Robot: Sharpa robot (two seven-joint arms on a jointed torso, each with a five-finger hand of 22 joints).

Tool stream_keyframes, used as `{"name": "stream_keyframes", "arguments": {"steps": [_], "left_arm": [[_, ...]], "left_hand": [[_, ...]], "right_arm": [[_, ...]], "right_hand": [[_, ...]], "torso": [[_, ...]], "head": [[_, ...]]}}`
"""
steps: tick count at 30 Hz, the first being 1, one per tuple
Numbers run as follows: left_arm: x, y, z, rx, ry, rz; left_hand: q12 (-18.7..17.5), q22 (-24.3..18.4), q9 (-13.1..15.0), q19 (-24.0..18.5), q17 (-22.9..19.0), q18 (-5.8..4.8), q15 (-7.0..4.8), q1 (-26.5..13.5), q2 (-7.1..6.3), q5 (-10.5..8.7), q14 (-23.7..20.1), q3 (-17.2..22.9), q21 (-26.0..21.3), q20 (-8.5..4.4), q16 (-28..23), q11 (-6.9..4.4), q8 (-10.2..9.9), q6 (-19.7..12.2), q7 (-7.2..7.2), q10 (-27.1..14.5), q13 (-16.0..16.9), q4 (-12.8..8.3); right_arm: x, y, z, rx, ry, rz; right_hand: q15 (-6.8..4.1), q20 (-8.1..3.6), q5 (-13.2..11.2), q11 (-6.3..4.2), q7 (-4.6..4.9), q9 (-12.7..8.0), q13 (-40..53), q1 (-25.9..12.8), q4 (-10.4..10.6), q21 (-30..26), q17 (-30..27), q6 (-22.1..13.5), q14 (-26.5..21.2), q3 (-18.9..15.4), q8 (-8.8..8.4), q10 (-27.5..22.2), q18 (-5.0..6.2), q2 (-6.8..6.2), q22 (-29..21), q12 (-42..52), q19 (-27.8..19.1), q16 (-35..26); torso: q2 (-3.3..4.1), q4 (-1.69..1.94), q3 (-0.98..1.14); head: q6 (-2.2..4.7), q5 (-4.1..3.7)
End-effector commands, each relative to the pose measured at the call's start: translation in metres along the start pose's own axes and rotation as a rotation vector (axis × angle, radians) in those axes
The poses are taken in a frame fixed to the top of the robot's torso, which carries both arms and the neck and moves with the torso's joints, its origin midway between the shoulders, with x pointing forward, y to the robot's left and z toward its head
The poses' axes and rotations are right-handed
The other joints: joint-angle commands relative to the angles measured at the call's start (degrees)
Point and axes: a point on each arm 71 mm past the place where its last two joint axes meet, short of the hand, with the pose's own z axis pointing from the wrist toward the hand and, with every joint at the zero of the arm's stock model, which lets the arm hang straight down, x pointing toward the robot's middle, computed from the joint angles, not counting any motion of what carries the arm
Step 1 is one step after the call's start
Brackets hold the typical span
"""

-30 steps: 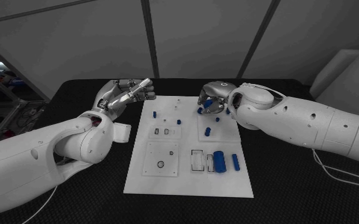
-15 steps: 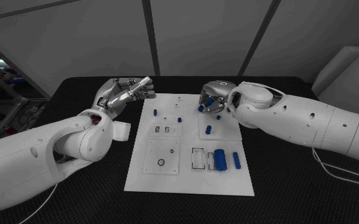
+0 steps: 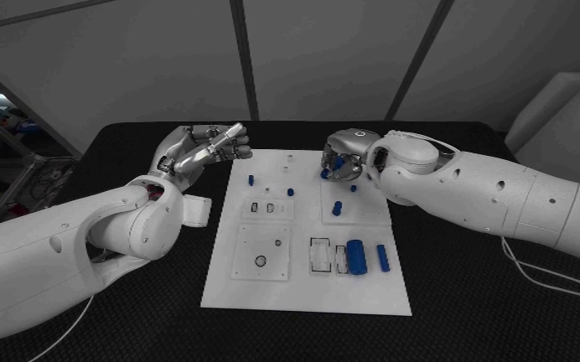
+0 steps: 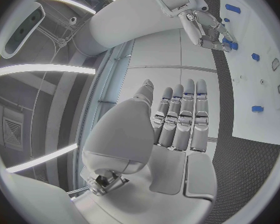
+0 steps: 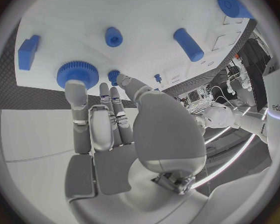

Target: Assemble the parts on the task board

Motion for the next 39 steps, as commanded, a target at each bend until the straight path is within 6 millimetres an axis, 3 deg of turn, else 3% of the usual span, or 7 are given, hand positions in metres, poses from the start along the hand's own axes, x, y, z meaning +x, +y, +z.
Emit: {"name": "stream_keyframes", "arguments": {"steps": [1, 24, 39], "left_arm": [[0.0010, -0.0013, 0.0002, 0.003, 0.014, -0.007], [-0.0004, -0.0008, 0.0003, -0.006, 0.012, -0.005], [-0.0011, -0.0012, 0.0004, -0.008, 0.011, -0.005]], "left_hand": [[-0.40, -0.08, -0.07, 0.49, 0.05, -1.29, 0.05, -0.04, -0.36, -0.21, 0.21, -0.10, -0.21, 0.11, -0.23, 0.38, -0.25, -0.05, 0.52, -0.13, -0.01, -0.24], [-0.56, -0.13, -0.08, 0.52, 0.08, -1.29, 0.08, -0.09, -0.32, -0.26, 0.24, -0.09, -0.28, 0.12, -0.31, 0.44, -0.37, -0.12, 0.57, -0.21, -0.01, -0.27], [-0.66, -0.17, -0.08, 0.54, 0.10, -1.30, 0.10, -0.09, -0.31, -0.31, 0.26, -0.08, -0.32, 0.13, -0.37, 0.47, -0.43, -0.17, 0.61, -0.27, -0.01, -0.32]], "right_arm": [[-0.0009, 0.0010, 0.0011, -0.007, 0.004, -0.003], [0.0008, 0.0054, 0.0027, -0.025, 0.027, 0.013], [-0.0001, 0.0054, 0.0047, -0.025, 0.009, 0.019]], "right_hand": [[-0.22, -0.05, -0.30, 0.00, -0.25, -0.01, -0.09, 0.26, 0.07, 0.40, 0.13, -0.35, 2.58, 0.57, -0.27, 0.70, -0.52, -0.14, 0.23, -0.15, 0.16, 0.32], [-0.41, -0.12, -0.46, -0.22, -0.32, 0.15, -0.03, 0.15, 0.55, 1.43, 0.61, -0.01, 2.57, 2.24, 0.06, 2.17, -0.59, -0.29, 1.20, -0.16, -0.05, 0.88], [-0.77, -0.37, -0.70, -0.64, -0.46, 0.41, 0.09, 1.30, 0.46, 3.27, 1.21, 2.52, 2.60, 4.44, 0.79, 4.36, -0.82, 0.63, 3.25, -0.14, 0.25, 1.58]], "torso": [[0.17, 0.04, 0.03], [0.45, 0.05, 0.08], [0.57, 0.07, 0.14]], "head": [[-0.05, 0.08], [-0.13, -0.13], [-0.18, -0.09]]}}
